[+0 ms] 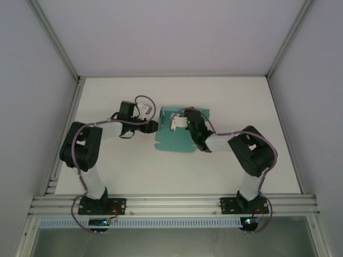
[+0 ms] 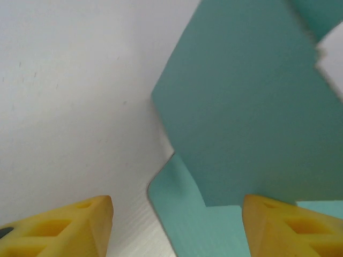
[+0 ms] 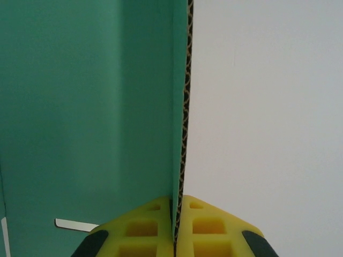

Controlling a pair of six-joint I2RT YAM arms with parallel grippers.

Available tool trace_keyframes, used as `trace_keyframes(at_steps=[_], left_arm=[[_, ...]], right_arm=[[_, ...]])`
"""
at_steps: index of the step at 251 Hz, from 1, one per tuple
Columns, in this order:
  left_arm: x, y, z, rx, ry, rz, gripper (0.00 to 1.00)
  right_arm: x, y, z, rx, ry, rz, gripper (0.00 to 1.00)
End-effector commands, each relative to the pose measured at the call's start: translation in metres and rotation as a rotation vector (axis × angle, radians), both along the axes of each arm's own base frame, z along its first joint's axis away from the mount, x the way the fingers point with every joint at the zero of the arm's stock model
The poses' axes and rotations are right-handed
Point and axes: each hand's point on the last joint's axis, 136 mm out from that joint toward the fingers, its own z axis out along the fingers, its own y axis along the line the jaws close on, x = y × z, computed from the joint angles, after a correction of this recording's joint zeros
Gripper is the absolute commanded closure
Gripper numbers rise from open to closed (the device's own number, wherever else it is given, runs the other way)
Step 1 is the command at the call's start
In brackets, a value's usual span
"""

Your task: Assemble paper box

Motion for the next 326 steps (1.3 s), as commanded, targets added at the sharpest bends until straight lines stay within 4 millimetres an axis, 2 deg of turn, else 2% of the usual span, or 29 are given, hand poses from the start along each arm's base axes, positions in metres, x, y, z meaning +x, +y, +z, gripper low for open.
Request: trace_keyframes(at_steps=[1, 35, 68, 113, 158, 205, 227, 257, 295, 326], left_arm=[[0.011, -0.016, 0.032, -0.029, -0.212, -0.037, 0.36], [0.018, -0.026, 0.03, -0.03, -0.273, -0.043, 0.36], [0.017, -0.039, 0.024, -0.024, -0.299, -0.075, 0.36], [0.026, -0.037, 0.011, 0.022, -0.309, -0.015, 0.37], [0.011, -0.037, 0.002, -0.005, -0.299, -0.024, 0.38], [0.003, -0.043, 0.0, -0.007, -0.338, -0.06, 0.34], [0.007, -0.045, 0.005, -0.01, -0.384, -0.053, 0.33], [0.013, -0.053, 0.022, -0.081, -0.431, -0.059, 0.34], [0.02, -0.067, 0.028, -0.113, -0.367, -0.102, 0.36], [0.021, -0.07, 0.045, -0.141, -0.396, -0.102, 0.42]], right_arm=[[-0.006, 0.002, -0.003, -0.017, 0.019, -0.004, 1.0], [-0.015, 0.008, -0.006, -0.017, 0.033, 0.016, 1.0], [-0.019, 0.01, -0.012, -0.032, 0.046, 0.011, 1.0], [-0.036, 0.01, -0.029, -0.058, 0.073, 0.035, 1.0], [-0.062, 0.01, -0.05, -0.081, 0.083, 0.073, 1.0], [-0.065, 0.006, -0.061, -0.109, 0.096, 0.052, 1.0], [-0.063, 0.007, -0.064, -0.115, 0.103, 0.056, 1.0], [-0.062, 0.009, -0.068, -0.117, 0.133, 0.053, 1.0], [-0.066, 0.01, -0.077, -0.113, 0.19, 0.064, 1.0], [-0.068, 0.008, -0.082, -0.106, 0.229, 0.071, 1.0]])
